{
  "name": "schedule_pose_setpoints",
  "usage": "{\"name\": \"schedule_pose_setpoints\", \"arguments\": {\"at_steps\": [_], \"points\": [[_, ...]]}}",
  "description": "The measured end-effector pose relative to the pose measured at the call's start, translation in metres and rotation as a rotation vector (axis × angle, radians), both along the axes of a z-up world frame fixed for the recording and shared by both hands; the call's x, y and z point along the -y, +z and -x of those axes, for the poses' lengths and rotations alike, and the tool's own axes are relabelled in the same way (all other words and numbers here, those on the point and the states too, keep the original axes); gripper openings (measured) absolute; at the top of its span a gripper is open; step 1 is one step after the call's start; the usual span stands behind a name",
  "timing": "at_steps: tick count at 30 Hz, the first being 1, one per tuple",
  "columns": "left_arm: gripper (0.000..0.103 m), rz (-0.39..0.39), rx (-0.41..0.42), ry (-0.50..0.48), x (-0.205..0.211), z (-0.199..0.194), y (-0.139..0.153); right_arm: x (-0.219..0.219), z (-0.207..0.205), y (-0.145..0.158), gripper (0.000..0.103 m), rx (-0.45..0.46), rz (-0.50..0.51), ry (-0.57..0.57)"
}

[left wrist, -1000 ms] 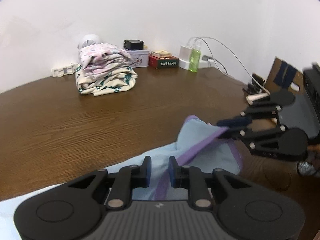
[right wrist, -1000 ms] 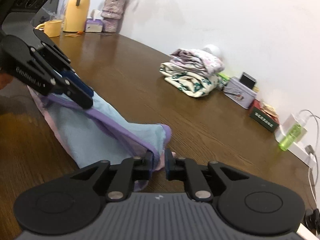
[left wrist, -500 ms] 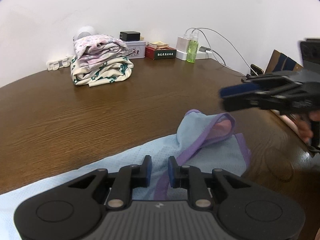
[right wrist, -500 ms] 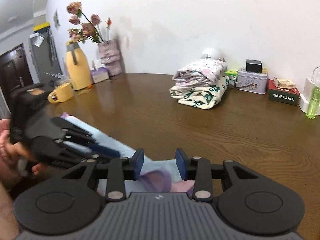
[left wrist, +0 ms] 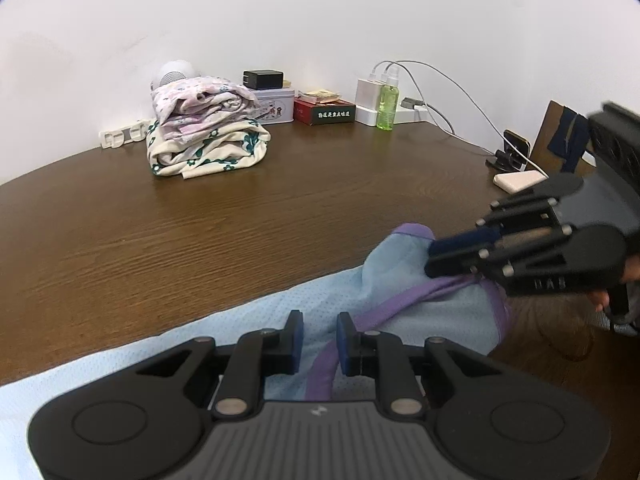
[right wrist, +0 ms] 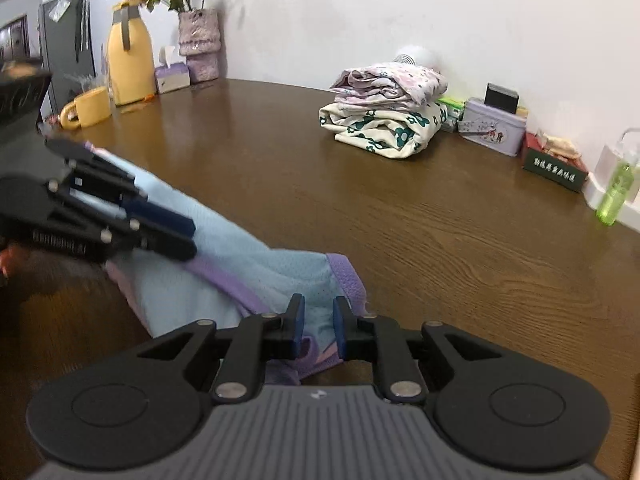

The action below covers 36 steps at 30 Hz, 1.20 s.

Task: Fold clothes

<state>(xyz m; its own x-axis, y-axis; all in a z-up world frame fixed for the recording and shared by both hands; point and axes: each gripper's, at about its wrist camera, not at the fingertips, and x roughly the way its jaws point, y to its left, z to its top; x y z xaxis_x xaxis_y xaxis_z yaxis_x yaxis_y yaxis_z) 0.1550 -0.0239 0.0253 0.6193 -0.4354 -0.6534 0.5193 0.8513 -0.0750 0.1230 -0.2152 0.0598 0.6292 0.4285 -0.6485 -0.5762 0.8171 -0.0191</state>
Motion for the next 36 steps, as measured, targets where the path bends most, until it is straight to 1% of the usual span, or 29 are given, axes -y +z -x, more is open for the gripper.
{"name": "schedule_pose_setpoints", "arguments": {"at_steps": [2,4,7,8,11,12,15,16,17,18,19,21,24,25,26,29,30,32,33,34,35,36], "points": [[0.017,0.009,-0.006,0.010,-0.002,-0.001,0.001,-0.001,0.006,-0.003,0.015,0.025,0.004,-0.011],[0.018,0.015,-0.011,0.014,-0.003,-0.001,0.001,0.001,0.008,-0.004,0.015,0.028,-0.014,-0.024],[0.022,0.010,-0.006,0.008,-0.002,0.000,0.001,0.011,0.005,0.004,0.018,-0.005,-0.108,-0.037],[0.023,0.007,-0.003,0.004,-0.001,0.001,0.001,0.015,0.003,0.009,0.020,0.004,-0.135,-0.046],[0.025,-0.005,0.006,-0.003,0.001,0.003,0.001,0.020,-0.011,0.020,0.035,0.025,-0.148,-0.070],[0.025,-0.005,0.005,-0.003,0.001,0.003,0.001,0.021,-0.019,0.020,0.042,0.004,-0.157,-0.070],[0.025,-0.002,0.005,-0.003,0.001,0.004,0.001,0.025,-0.038,0.015,0.043,-0.095,-0.205,-0.069],[0.025,-0.001,0.005,-0.003,0.001,0.004,0.001,0.026,-0.043,0.013,0.038,-0.121,-0.217,-0.065],[0.026,0.000,0.005,-0.003,0.001,0.004,0.001,0.026,-0.046,0.010,0.031,-0.149,-0.224,-0.054],[0.026,0.000,0.004,-0.004,0.001,0.004,0.001,0.027,-0.049,0.009,0.009,-0.173,-0.234,-0.043],[0.026,0.001,0.004,-0.004,0.001,0.004,0.001,0.027,-0.048,0.010,0.004,-0.184,-0.249,-0.034],[0.026,0.004,0.002,-0.002,0.001,0.004,0.001,0.030,-0.041,0.015,0.004,-0.189,-0.273,-0.018],[0.026,0.003,0.003,0.000,0.001,0.004,0.001,0.041,-0.030,0.030,0.004,-0.192,-0.339,-0.016],[0.026,0.002,0.004,0.001,0.001,0.004,0.001,0.044,-0.027,0.031,0.004,-0.193,-0.339,-0.022],[0.026,0.002,0.004,0.001,0.001,0.005,0.001,0.047,-0.024,0.031,0.004,-0.195,-0.338,-0.029],[0.026,0.009,-0.001,0.002,0.000,0.004,0.002,0.045,-0.022,0.018,0.004,-0.209,-0.260,-0.062],[0.028,0.015,-0.005,0.002,0.000,0.004,0.002,0.044,-0.021,0.013,0.005,-0.206,-0.245,-0.070],[0.033,0.030,-0.011,0.002,-0.003,0.004,0.004,0.043,-0.021,0.009,0.007,-0.187,-0.234,-0.078],[0.033,0.036,-0.011,0.004,-0.004,0.004,0.005,0.043,-0.020,0.008,0.014,-0.182,-0.241,-0.082],[0.033,0.044,-0.011,0.006,-0.006,0.004,0.006,0.045,-0.019,0.009,0.025,-0.170,-0.255,-0.092],[0.034,0.052,-0.010,0.011,-0.008,0.004,0.007,0.048,-0.017,0.012,0.031,-0.149,-0.272,-0.106],[0.034,0.062,-0.010,0.015,-0.010,0.004,0.009,0.049,-0.013,0.016,0.033,-0.124,-0.285,-0.108]]}}
